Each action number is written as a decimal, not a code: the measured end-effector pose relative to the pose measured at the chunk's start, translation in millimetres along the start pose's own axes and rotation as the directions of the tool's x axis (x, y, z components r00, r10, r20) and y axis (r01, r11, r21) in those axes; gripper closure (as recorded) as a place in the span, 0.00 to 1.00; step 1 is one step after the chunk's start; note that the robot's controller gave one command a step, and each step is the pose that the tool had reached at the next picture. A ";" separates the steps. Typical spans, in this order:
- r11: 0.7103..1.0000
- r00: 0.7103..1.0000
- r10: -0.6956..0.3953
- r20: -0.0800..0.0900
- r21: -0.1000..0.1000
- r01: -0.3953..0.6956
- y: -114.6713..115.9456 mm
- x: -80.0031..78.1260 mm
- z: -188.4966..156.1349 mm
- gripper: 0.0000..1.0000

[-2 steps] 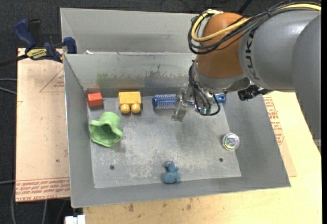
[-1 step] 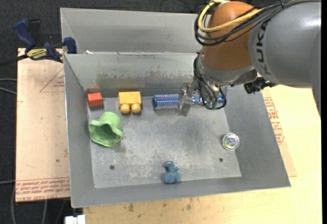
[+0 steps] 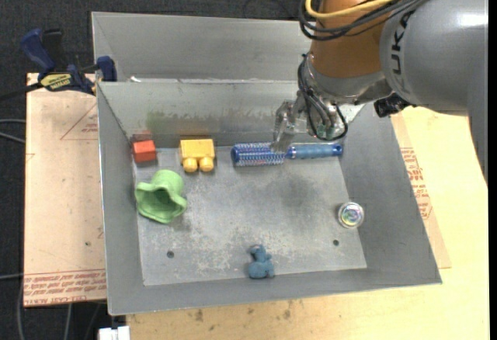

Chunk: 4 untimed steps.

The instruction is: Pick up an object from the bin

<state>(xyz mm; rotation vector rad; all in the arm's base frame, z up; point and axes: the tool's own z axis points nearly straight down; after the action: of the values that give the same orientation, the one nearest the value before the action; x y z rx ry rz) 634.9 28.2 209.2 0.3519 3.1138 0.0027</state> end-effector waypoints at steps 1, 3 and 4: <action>1.000 1.000 -0.001 -0.005 0.001 0.001 -0.2 2.0 1.5 0.00; 0.821 0.821 0.571 -0.004 0.004 -0.571 1.6 -19.6 139.5 0.00; 0.821 0.821 0.571 -0.004 0.007 -0.571 1.1 -19.1 140.0 1.00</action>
Offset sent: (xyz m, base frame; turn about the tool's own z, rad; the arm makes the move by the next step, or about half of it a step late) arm 0.0000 0.0000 0.0000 0.0000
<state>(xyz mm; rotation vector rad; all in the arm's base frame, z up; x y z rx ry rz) 654.8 25.2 69.3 1.2695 2.8727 -0.0008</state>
